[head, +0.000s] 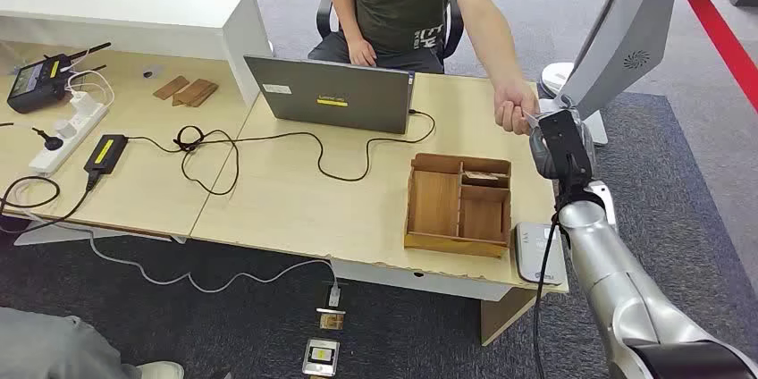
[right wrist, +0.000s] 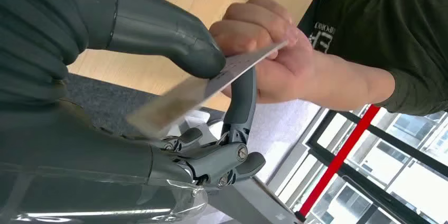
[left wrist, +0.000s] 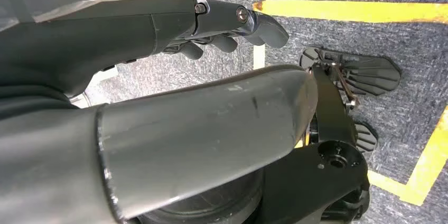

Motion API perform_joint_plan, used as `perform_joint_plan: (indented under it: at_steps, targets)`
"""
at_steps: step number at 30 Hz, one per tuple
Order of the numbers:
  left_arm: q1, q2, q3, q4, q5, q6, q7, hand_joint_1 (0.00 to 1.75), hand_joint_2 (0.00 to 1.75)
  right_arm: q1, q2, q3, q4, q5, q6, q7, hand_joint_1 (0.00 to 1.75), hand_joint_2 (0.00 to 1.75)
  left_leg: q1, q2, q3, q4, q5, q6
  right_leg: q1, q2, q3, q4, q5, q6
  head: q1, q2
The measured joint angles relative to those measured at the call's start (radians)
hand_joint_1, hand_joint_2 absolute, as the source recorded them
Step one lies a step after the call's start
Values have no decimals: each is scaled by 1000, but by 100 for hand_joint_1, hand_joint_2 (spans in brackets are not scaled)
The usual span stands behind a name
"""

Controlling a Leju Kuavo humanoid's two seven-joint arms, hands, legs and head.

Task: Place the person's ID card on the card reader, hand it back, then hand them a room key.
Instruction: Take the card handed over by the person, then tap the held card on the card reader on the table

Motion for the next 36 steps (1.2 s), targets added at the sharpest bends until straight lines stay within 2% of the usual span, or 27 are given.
perform_joint_plan:
  at_steps: [10,20,36]
  targets:
    - [1,-2,-1,0,-3,-3,1,0,0,6,-28,26,3,2,-14,3,175,175,0,0,0,0,0,0,0,0,0,0,0,0,0,0]
    - [1,-2,-2,0,0,-8,6,0,0,7,-62,71,4,84,-135,-40,175,175,0,0,0,0,0,0,0,0,0,0,0,0,0,0]
    - [3,-2,-2,0,33,2,31,0,0,19,-181,136,-1,130,-146,-34,175,175,0,0,0,0,0,0,0,0,0,0,0,0,0,0]
